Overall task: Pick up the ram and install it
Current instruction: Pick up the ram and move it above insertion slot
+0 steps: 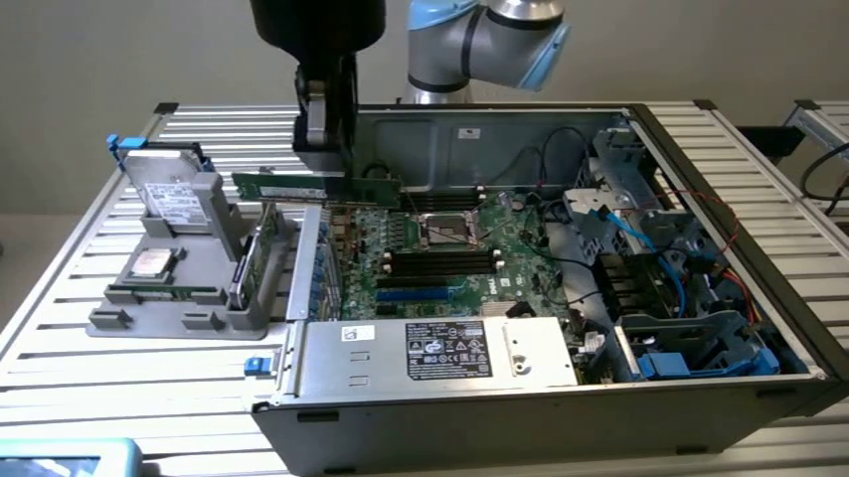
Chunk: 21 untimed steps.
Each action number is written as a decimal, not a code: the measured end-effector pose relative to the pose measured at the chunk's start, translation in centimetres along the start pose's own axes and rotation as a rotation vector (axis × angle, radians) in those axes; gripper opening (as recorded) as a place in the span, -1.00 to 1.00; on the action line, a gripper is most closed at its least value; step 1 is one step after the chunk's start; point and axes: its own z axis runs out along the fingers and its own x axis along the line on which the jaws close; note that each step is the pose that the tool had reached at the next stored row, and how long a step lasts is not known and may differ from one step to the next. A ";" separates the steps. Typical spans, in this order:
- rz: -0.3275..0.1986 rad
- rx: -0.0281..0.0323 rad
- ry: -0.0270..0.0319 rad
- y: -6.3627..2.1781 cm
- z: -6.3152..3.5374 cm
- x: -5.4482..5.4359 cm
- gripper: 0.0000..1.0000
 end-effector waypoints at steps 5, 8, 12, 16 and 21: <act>-0.002 0.0000 0.0001 -2.27 -0.03 -0.1 -0.73; -0.002 0.0000 -0.0001 -3.62 -0.03 -0.2 -0.73; -0.002 0.0000 0.0000 -5.45 0.00 -0.3 -0.73; -0.002 0.0000 0.0000 -7.24 0.08 -0.4 -0.73; -0.004 0.0017 -0.0001 -9.19 0.22 -0.7 -0.73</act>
